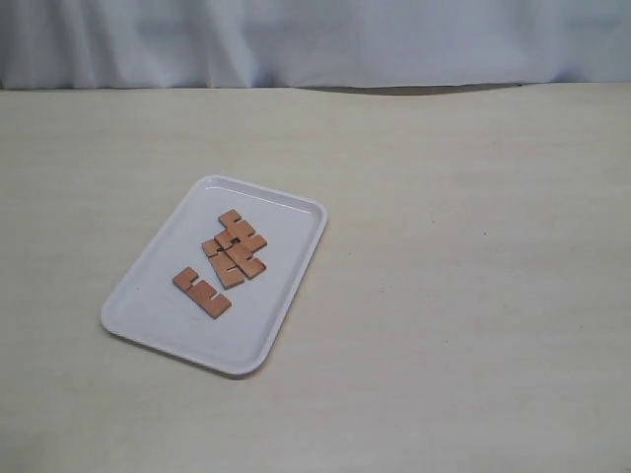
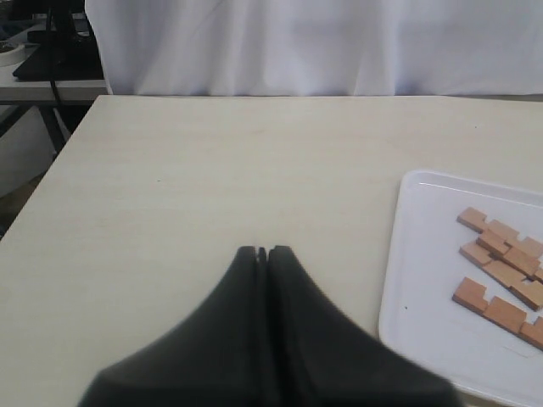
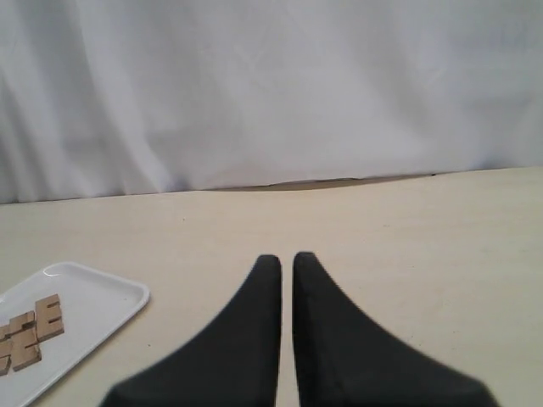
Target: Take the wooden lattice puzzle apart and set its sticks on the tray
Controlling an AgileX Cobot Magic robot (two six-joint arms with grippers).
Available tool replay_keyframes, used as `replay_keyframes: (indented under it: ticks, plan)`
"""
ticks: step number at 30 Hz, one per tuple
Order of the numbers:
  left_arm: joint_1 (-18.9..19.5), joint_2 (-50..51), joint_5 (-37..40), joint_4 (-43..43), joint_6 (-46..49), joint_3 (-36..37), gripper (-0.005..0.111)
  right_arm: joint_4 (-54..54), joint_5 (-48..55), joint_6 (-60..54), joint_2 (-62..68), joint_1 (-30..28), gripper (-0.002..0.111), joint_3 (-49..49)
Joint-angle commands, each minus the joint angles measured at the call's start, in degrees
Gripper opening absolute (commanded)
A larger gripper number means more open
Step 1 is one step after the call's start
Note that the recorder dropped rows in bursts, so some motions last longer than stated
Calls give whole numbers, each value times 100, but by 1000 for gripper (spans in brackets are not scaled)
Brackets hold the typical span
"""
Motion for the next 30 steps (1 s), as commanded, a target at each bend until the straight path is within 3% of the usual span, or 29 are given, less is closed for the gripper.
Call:
replay_keyframes:
  ticks: [1, 12, 30]
  plan:
    - [-43, -15, -36, 11, 6, 18, 0, 104, 230, 106, -25, -25, 4, 17]
    - [-43, -15, -36, 11, 6, 18, 0, 382, 1116, 157, -25, -25, 4, 17]
    - [-43, -15, -36, 11, 6, 18, 0, 382, 1118, 157, -25, -25, 4, 17]
